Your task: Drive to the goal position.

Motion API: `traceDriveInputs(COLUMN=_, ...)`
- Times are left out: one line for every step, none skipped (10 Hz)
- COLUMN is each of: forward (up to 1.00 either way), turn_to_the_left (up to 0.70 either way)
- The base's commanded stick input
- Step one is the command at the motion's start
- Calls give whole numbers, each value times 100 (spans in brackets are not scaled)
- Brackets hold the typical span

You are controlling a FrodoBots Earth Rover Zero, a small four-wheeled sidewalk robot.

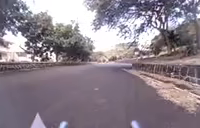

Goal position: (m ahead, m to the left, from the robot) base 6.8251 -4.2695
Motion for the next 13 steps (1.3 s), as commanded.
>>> traceDriveInputs(forward=50, turn_to_the_left=0)
traceDriveInputs(forward=50, turn_to_the_left=0)
traceDriveInputs(forward=50, turn_to_the_left=0)
traceDriveInputs(forward=50, turn_to_the_left=0)
traceDriveInputs(forward=50, turn_to_the_left=0)
traceDriveInputs(forward=50, turn_to_the_left=0)
traceDriveInputs(forward=50, turn_to_the_left=0)
traceDriveInputs(forward=50, turn_to_the_left=0)
traceDriveInputs(forward=50, turn_to_the_left=0)
traceDriveInputs(forward=50, turn_to_the_left=0)
traceDriveInputs(forward=50, turn_to_the_left=0)
traceDriveInputs(forward=50, turn_to_the_left=0)
traceDriveInputs(forward=50, turn_to_the_left=0)
